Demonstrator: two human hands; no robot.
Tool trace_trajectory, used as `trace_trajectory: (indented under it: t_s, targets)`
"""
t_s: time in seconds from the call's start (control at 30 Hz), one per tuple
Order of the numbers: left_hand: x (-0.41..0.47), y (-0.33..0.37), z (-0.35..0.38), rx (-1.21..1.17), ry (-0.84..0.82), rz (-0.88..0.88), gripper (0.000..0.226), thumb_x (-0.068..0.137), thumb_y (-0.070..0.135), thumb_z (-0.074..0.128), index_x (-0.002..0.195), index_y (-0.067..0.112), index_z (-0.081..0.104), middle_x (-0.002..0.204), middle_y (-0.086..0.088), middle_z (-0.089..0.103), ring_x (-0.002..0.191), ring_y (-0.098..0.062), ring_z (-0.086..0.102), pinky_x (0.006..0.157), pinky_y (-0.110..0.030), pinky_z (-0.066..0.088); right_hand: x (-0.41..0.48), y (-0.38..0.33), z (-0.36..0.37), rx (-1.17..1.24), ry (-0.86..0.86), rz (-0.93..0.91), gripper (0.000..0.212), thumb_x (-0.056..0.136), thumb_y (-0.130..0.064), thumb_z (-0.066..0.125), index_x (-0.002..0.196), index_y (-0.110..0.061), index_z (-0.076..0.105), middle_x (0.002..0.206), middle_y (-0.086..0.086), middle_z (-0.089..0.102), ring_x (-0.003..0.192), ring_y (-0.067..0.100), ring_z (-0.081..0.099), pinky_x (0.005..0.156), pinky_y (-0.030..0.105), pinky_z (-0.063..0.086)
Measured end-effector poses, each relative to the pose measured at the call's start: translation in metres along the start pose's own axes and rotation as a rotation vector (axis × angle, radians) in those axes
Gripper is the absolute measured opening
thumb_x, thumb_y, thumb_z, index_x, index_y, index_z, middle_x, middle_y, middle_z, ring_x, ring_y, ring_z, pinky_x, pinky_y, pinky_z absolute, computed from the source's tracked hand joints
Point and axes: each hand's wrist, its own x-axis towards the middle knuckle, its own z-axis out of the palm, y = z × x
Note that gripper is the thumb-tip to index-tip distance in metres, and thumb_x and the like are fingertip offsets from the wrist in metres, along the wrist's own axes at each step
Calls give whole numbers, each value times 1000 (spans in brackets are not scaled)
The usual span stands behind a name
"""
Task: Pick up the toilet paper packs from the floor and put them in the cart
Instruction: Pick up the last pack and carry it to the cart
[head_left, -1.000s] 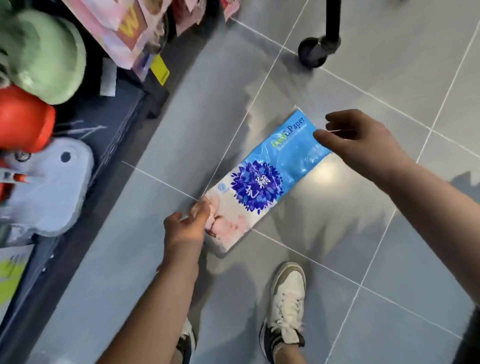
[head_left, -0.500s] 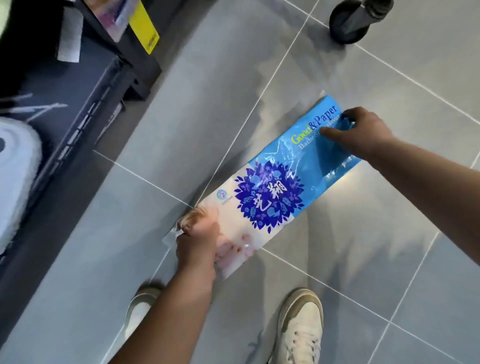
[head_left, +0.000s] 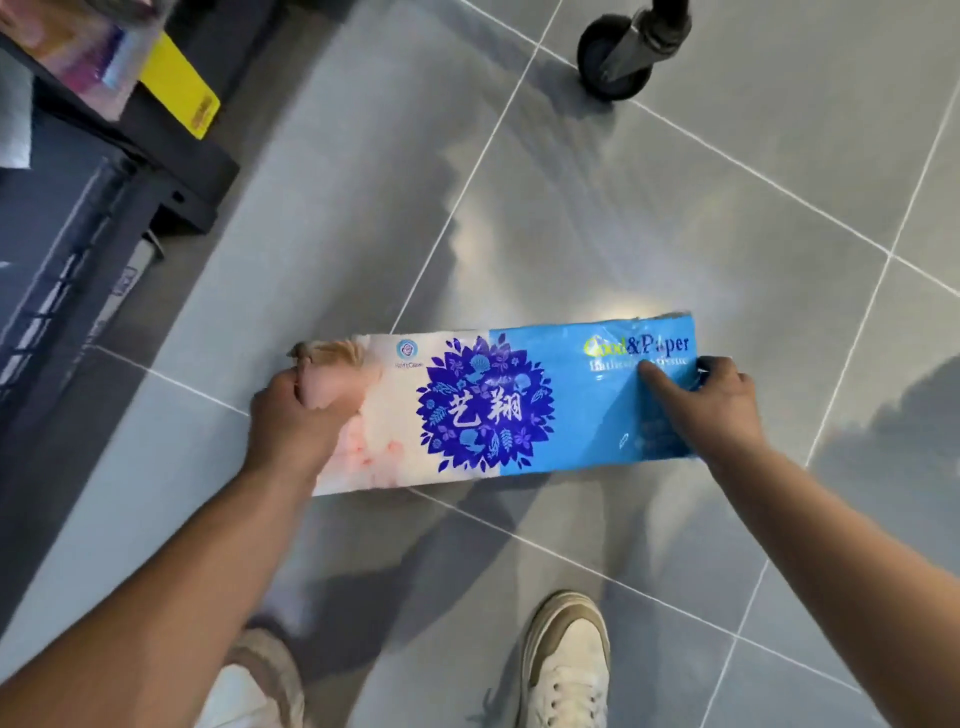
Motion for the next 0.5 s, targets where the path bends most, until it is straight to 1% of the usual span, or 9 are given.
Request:
trace_trajectory:
  t_s: [0.03, 0.07, 0.13, 0.2, 0.3, 0.37, 0.43, 0.5]
  targets:
    - [10, 10, -1, 22, -21, 19, 68, 50, 60, 82, 104, 21, 70, 97, -8, 75, 87, -29, 74, 75, -54, 61, -3, 14, -1, 50, -17, 29, 99, 56, -78, 66, 135, -19, 54, 127, 11, 59, 114, 31, 62, 101, 49, 51]
    - [19, 19, -2, 31, -46, 42, 68, 49, 61, 83, 103, 21, 70, 98, -8, 75, 87, -31, 74, 75, -56, 60, -4, 26, -1, 90, -42, 49, 101, 53, -78, 68, 134, -19, 54, 124, 9, 62, 111, 29, 64, 98, 48, 53]
    - [28, 36, -2, 47, -99, 97, 67, 50, 60, 84, 102, 21, 71, 98, -7, 75, 87, -30, 74, 77, -56, 60, -1, 36, -3, 137, -104, 64, 93, 57, -75, 73, 129, -18, 59, 118, 4, 69, 104, 25, 68, 89, 42, 56]
    - [26, 52, -3, 64, -108, 126, 66, 50, 60, 80, 102, 20, 71, 97, -4, 76, 87, -28, 74, 79, -53, 60, 7, 38, -3, 196, -140, 47, 85, 55, -77, 74, 118, -20, 66, 109, -2, 74, 97, 21, 71, 83, 39, 58]
    - [14, 69, -2, 101, -80, 132, 66, 52, 61, 77, 102, 17, 71, 96, -1, 76, 88, -25, 73, 84, -46, 60, 17, 37, -1, 283, -161, 39, 81, 51, -76, 78, 109, -20, 68, 101, -3, 76, 91, 21, 74, 86, 47, 61]
    - [13, 75, -1, 103, -53, 120, 63, 53, 57, 81, 98, 15, 72, 93, -4, 76, 86, -26, 73, 83, -47, 60, 23, 33, 1, 298, -140, 37, 82, 48, -74, 81, 107, -20, 68, 99, -3, 76, 89, 21, 75, 85, 48, 61]
    - [16, 82, -1, 68, -60, 103, 53, 56, 46, 89, 94, 12, 73, 91, -8, 76, 87, -29, 74, 83, -50, 59, 31, 26, -2, 310, -134, 36, 81, 46, -71, 85, 105, -18, 70, 99, -1, 76, 88, 22, 74, 85, 47, 62]
    - [24, 95, 1, 26, -54, 117, 54, 53, 46, 90, 92, 12, 74, 90, -8, 76, 85, -28, 74, 83, -51, 60, 41, 14, -8, 328, -129, 27, 77, 48, -66, 88, 103, -16, 71, 99, 1, 76, 89, 23, 74, 85, 46, 62]
